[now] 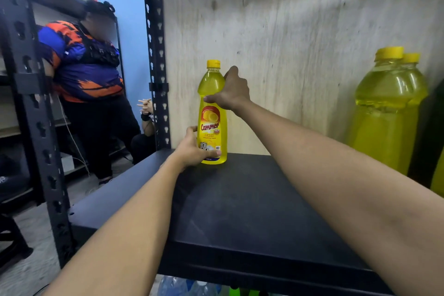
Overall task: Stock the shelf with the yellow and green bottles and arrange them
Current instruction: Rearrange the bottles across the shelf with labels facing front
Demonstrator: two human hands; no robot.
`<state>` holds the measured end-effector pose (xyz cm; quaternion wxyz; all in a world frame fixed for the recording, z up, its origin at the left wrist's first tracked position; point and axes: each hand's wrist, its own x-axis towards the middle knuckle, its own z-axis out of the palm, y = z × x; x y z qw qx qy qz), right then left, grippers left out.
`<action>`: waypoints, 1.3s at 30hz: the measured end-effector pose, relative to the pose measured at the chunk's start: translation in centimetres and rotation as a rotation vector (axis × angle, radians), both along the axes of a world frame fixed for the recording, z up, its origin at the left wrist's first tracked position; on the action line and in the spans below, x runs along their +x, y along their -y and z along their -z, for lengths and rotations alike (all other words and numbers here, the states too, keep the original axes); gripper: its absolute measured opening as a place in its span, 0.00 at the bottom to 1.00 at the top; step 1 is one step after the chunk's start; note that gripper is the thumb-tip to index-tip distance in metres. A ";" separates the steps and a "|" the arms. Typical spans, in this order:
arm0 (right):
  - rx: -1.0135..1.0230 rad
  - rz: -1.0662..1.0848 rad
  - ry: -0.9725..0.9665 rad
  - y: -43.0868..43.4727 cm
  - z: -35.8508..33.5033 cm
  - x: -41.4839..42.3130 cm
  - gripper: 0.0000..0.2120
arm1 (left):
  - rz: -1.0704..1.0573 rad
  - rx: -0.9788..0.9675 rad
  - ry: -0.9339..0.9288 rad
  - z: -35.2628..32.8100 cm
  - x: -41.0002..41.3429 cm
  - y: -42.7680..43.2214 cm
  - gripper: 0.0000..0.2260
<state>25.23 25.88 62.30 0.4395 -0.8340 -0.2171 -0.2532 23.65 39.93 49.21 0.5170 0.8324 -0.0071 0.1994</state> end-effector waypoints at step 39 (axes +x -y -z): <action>-0.010 0.423 0.154 26.0 -3.1 -13.1 0.29 | 0.159 0.128 0.193 0.0 -7.6 26.4 0.38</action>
